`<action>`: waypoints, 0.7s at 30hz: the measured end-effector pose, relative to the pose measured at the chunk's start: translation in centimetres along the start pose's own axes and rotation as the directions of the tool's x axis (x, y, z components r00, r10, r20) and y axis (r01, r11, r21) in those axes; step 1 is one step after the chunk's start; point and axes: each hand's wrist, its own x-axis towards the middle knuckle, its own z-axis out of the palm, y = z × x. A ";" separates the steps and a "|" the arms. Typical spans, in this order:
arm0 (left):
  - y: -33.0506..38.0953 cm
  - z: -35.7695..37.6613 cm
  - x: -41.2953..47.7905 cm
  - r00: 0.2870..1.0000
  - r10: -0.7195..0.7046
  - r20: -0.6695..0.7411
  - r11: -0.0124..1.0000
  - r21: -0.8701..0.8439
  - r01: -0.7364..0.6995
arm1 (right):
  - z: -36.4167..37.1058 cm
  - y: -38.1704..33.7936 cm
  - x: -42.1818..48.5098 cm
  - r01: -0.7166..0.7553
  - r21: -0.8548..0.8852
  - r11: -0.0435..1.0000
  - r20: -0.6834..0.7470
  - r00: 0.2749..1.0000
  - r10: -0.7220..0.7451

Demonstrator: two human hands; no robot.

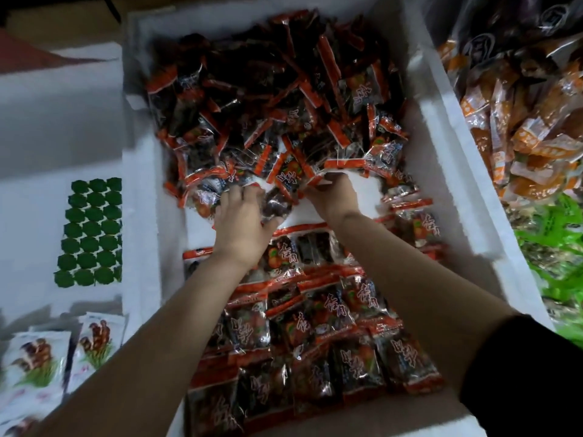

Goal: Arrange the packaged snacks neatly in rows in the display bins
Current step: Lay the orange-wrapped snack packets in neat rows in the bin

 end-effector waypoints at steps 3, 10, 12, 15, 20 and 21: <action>0.2 0.2 0.3 1.000 -0.011 0.014 1.000 0.026 0.010 | 0.4 -0.6 -0.2 -0.041 0.013 0.999 0.008 0.999 0.041; -0.4 -0.4 -0.5 0.998 0.024 -0.064 0.998 -0.057 -0.028 | 0.8 -1.0 -0.5 -0.086 0.215 0.973 -0.033 0.995 0.095; -0.3 -0.8 -1.0 0.998 -0.035 -0.061 0.969 -0.248 0.018 | 0.5 -1.1 -0.8 -0.090 0.357 0.930 -0.034 0.993 0.110; 0.0 -1.7 -1.8 0.991 -0.129 -0.023 0.845 -0.526 0.098 | -0.9 -1.2 -2.1 -0.053 0.392 0.918 -0.018 0.998 0.065; 0.3 -3.2 -4.4 0.966 -0.250 0.063 0.670 -0.709 0.220 | -3.7 -0.2 -5.6 0.097 0.357 0.929 0.077 0.988 -0.133; 0.5 -3.6 -5.0 0.957 -0.271 0.105 0.620 -0.741 0.257 | -4.0 -0.1 -6.2 0.112 0.337 0.935 0.103 0.983 -0.155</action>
